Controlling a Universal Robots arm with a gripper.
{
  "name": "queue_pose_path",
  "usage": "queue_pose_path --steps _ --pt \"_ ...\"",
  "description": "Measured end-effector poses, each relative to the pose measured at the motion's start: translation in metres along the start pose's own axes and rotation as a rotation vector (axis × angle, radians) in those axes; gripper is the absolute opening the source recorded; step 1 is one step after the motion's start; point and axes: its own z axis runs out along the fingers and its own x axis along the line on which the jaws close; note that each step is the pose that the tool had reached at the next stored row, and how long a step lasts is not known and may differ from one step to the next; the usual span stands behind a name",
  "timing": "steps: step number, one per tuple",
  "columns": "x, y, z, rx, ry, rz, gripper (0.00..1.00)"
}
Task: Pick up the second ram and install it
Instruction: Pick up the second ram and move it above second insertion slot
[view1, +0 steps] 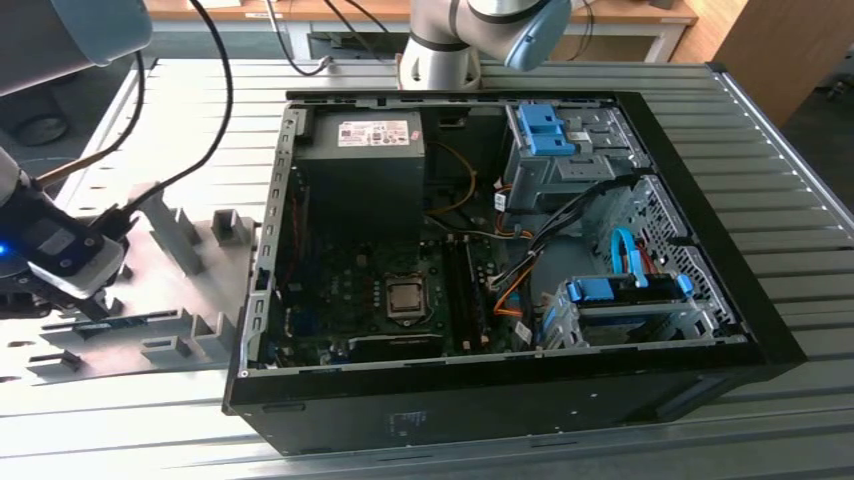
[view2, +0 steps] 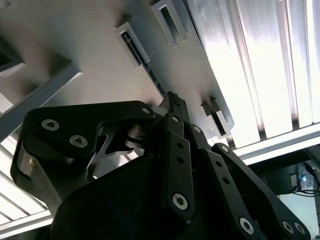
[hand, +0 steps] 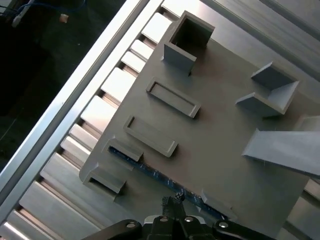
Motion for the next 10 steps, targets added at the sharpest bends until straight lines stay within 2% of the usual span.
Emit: queue_pose_path --steps 10 --pt "0.0000 0.0000 0.0000 0.0008 0.0034 -0.110 0.11"
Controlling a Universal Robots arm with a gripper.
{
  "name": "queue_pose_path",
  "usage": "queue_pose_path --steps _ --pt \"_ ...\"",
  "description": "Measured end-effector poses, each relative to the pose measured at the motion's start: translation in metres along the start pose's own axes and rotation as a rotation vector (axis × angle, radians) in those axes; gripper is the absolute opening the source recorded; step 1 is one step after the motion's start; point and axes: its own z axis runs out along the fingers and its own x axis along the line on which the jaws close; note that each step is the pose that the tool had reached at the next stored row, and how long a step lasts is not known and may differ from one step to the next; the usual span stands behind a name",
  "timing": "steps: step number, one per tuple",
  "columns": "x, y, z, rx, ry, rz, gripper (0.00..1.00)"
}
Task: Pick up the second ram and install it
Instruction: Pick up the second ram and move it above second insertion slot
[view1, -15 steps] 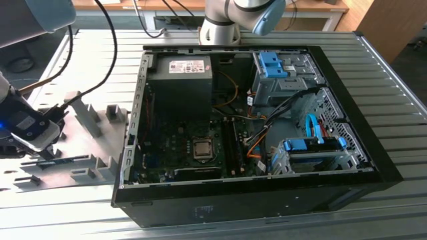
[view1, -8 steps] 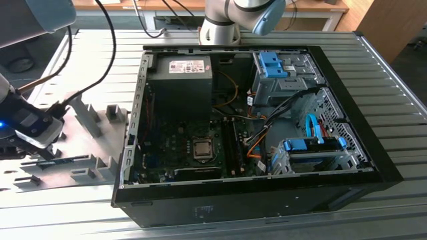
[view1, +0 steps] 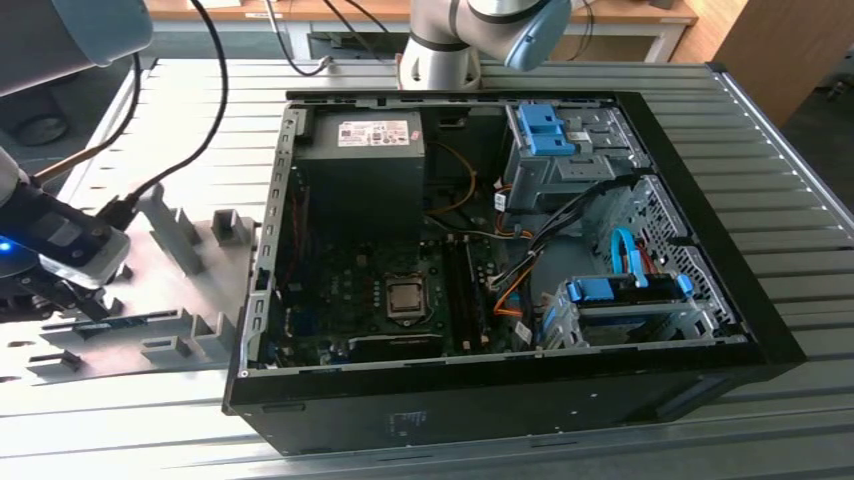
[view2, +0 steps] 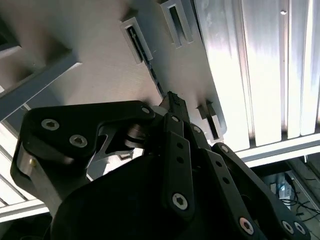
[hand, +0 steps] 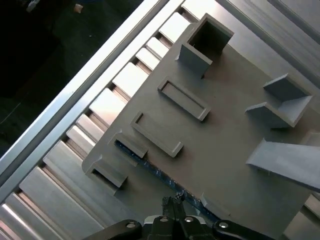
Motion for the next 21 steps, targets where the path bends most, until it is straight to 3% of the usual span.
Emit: queue_pose_path --steps 21 --pt "0.0000 0.0000 0.0000 0.0016 0.0071 -0.223 0.11"
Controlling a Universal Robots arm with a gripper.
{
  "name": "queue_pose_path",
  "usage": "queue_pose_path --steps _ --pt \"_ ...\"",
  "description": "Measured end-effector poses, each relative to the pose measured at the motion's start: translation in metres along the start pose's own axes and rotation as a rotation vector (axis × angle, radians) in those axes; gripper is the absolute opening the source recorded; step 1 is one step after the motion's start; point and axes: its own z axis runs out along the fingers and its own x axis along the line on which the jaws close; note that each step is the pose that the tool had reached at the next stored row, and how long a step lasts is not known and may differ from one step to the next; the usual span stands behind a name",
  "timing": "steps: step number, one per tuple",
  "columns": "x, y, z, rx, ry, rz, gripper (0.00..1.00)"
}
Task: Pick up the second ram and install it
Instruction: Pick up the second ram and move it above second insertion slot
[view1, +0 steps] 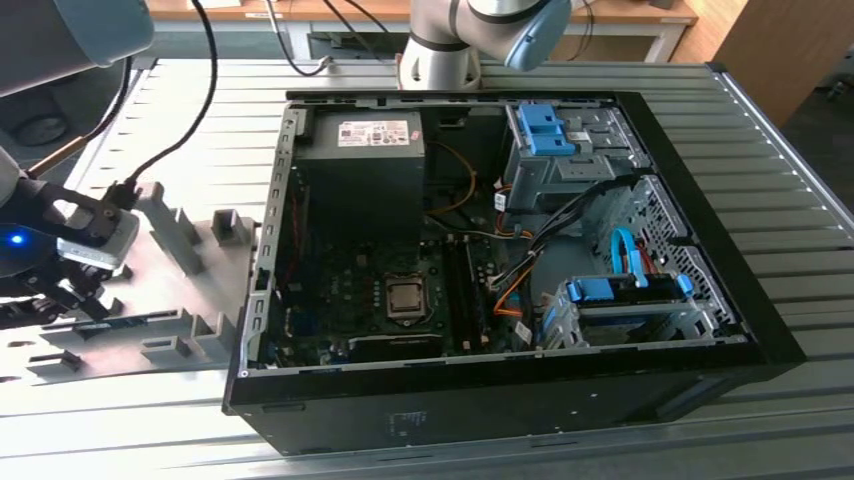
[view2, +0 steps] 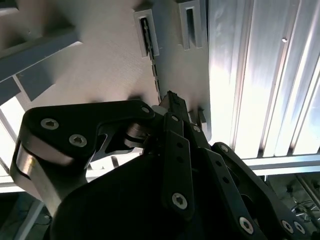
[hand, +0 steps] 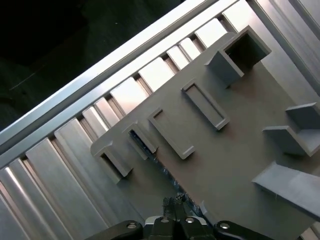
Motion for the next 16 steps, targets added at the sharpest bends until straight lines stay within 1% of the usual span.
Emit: queue_pose_path --steps 16 --pt "0.0000 0.0000 0.0001 0.0012 0.0052 -0.168 0.11"
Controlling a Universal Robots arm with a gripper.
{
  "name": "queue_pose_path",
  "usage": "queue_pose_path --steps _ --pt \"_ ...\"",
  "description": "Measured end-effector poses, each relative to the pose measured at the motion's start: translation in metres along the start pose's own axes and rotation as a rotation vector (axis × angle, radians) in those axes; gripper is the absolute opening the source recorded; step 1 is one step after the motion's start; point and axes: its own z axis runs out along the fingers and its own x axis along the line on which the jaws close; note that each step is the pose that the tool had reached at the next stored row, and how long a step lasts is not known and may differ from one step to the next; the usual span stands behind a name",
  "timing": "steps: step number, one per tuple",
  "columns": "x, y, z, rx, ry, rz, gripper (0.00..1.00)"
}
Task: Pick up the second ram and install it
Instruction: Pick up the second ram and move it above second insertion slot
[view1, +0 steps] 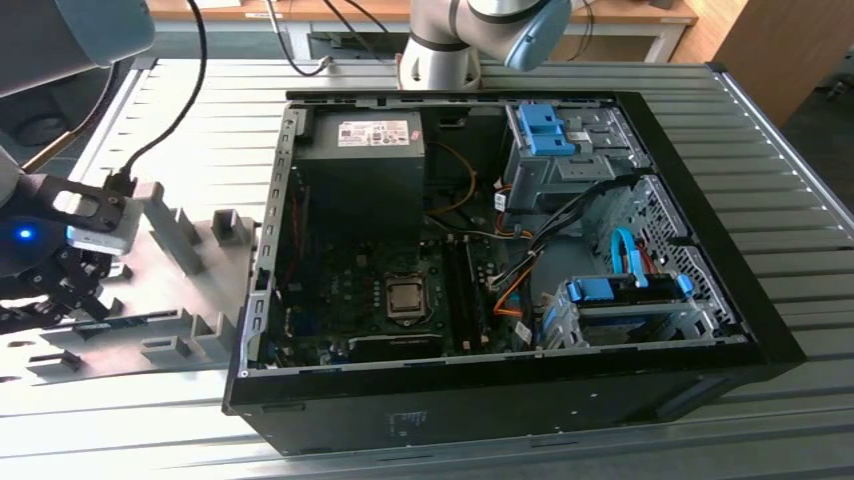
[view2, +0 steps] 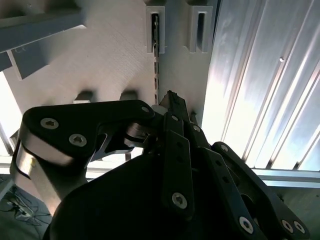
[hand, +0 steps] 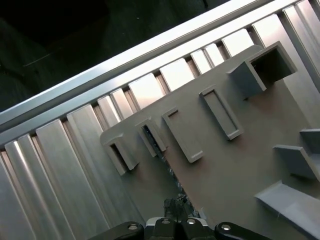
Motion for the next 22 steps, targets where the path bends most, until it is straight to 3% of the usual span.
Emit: queue_pose_path --steps 22 --pt "0.0000 0.0000 0.0000 0.0016 0.0070 -0.221 0.11"
